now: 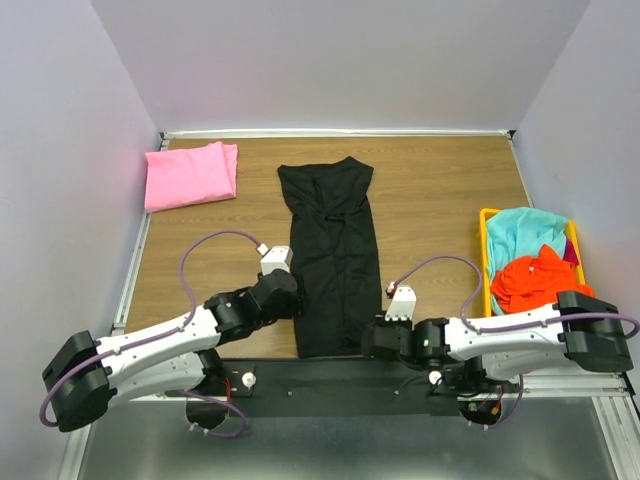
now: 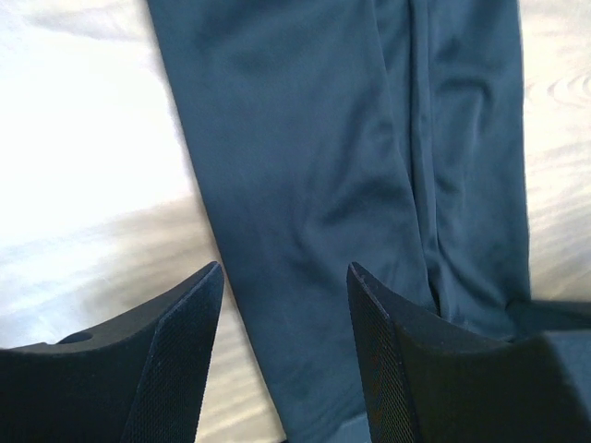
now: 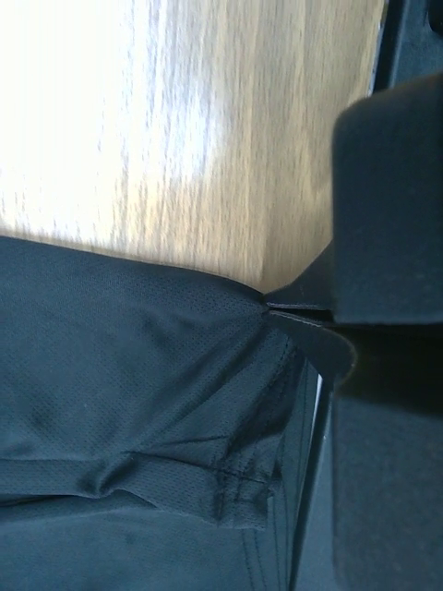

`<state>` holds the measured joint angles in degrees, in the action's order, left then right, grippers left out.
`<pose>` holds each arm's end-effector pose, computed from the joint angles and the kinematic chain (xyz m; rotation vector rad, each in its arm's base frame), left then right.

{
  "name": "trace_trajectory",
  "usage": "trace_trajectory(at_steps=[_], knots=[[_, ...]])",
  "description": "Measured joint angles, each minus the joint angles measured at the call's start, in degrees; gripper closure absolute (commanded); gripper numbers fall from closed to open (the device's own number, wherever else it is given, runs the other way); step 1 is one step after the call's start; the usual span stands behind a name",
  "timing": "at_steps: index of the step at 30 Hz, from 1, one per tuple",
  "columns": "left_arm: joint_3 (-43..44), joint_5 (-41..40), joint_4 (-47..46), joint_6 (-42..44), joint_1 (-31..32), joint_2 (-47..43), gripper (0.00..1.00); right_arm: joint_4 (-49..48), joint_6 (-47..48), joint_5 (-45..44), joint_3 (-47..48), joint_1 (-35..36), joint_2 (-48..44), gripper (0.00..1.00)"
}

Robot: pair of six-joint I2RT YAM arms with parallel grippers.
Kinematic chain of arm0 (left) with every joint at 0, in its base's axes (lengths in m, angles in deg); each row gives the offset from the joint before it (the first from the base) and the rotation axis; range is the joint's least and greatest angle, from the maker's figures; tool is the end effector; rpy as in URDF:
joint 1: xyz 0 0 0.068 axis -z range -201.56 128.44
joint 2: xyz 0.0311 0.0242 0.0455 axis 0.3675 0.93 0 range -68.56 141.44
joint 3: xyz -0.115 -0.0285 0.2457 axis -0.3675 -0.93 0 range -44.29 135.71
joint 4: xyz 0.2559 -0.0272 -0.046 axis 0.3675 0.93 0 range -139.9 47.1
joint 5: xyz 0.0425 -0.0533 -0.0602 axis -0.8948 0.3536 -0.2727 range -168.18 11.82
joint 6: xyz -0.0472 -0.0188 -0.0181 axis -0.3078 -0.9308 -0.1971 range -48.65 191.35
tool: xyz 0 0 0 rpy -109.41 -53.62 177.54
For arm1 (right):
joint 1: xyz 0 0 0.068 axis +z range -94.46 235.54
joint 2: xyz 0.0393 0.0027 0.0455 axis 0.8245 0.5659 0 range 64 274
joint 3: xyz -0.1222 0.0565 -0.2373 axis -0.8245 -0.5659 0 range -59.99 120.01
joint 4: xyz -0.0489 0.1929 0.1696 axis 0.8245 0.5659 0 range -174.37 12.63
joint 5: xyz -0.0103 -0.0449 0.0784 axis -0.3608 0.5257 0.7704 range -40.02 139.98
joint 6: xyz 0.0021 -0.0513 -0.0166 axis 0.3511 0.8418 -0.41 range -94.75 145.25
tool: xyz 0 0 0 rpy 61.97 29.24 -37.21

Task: Fold and stack the t-shirts
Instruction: Fold the tshirt

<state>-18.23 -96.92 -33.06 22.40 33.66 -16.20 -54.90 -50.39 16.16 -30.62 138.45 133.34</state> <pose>0.1141 -0.1443 0.1941 -0.0391 2.3407 -0.5615 0.0430 0.1857 0.1521 -0.0209 2.4866 0.3020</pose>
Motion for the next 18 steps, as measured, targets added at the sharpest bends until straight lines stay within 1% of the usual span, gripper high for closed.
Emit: trace_trajectory(at_steps=[7, 12, 13, 18], knots=[[3.04, -0.44, 6.78, -5.38, 7.32, 3.23, 0.38, 0.04, 1.09, -0.04, -1.7, -1.68, -3.08, 0.98], [3.5, -0.28, 10.54, -10.45, 10.67, 3.72, 0.41, 0.02, 2.08, -0.04, -2.19, -2.03, -5.27, 0.98], [3.5, -0.17, 11.37, -11.89, 11.65, 3.8, 0.43, 0.02, 2.21, -0.04, -2.23, -2.03, -5.44, 0.98], [3.43, 0.59, 12.85, -15.96, 14.19, 5.35, 0.45, 0.02, 2.71, -0.09, -2.8, -2.03, -6.84, 0.98]])
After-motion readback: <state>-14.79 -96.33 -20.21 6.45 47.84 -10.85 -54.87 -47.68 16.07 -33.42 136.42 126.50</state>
